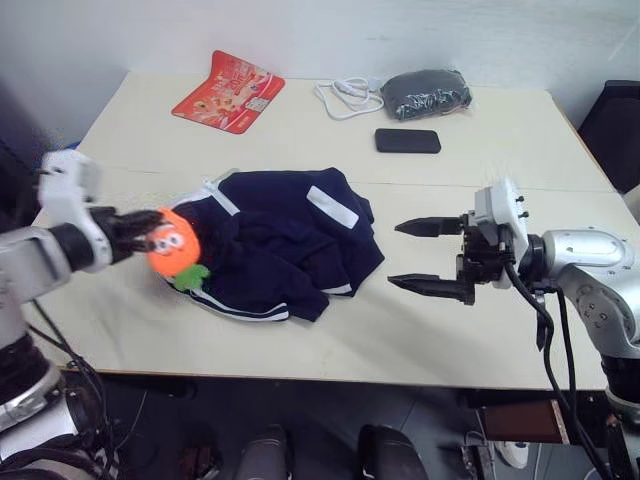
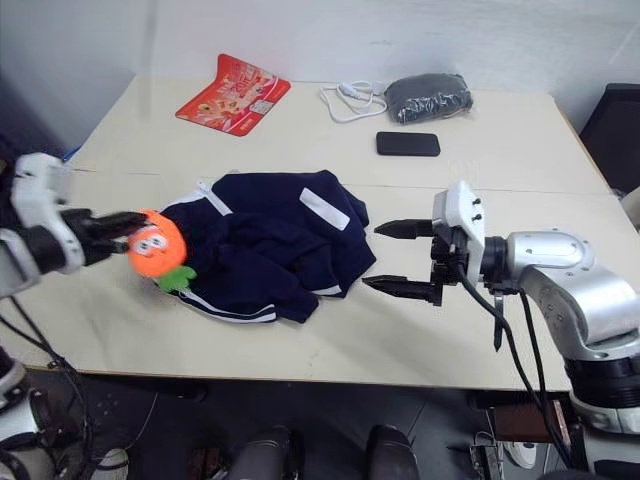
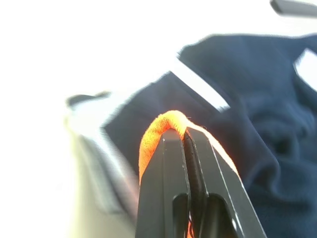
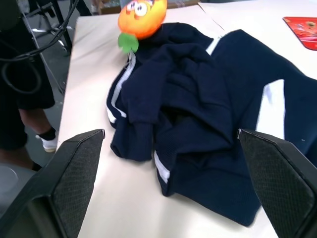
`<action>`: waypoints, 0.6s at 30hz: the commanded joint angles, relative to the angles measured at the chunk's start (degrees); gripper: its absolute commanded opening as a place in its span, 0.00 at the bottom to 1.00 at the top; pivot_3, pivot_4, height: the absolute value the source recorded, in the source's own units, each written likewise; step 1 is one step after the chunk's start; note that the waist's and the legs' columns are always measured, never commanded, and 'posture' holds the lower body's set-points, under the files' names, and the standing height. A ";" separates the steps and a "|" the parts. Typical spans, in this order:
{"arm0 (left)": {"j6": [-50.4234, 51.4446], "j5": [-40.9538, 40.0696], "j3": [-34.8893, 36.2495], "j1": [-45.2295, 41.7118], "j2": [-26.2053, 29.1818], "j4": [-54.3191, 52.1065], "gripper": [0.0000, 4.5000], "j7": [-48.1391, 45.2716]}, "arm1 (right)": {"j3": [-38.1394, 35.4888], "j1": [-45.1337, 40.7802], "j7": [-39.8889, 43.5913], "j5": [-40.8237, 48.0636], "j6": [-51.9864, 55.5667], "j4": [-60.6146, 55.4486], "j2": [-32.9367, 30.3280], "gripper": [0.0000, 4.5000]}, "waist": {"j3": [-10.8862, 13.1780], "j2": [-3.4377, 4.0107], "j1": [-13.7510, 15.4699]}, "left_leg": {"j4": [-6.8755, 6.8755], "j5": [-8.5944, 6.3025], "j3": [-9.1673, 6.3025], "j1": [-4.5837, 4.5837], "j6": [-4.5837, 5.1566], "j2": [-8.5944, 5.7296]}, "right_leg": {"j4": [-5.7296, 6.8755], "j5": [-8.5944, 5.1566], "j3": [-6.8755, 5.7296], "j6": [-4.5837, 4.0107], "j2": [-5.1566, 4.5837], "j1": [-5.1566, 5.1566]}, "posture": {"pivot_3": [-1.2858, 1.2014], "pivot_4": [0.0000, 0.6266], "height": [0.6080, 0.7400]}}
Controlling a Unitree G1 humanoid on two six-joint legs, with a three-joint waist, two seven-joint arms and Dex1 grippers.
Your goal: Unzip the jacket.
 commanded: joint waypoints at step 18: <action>-34.95 14.15 1.78 21.16 0.10 20.31 0.10 2.09 | 4.76 -4.63 5.57 -2.01 -2.18 1.51 4.54 1.00 | -0.09 -0.17 -0.79 | -0.03 -0.06 -0.03 0.03 -0.08 0.04 | 0.03 -0.01 0.07 -0.02 0.00 -0.08 | 0.52 0.24 1.00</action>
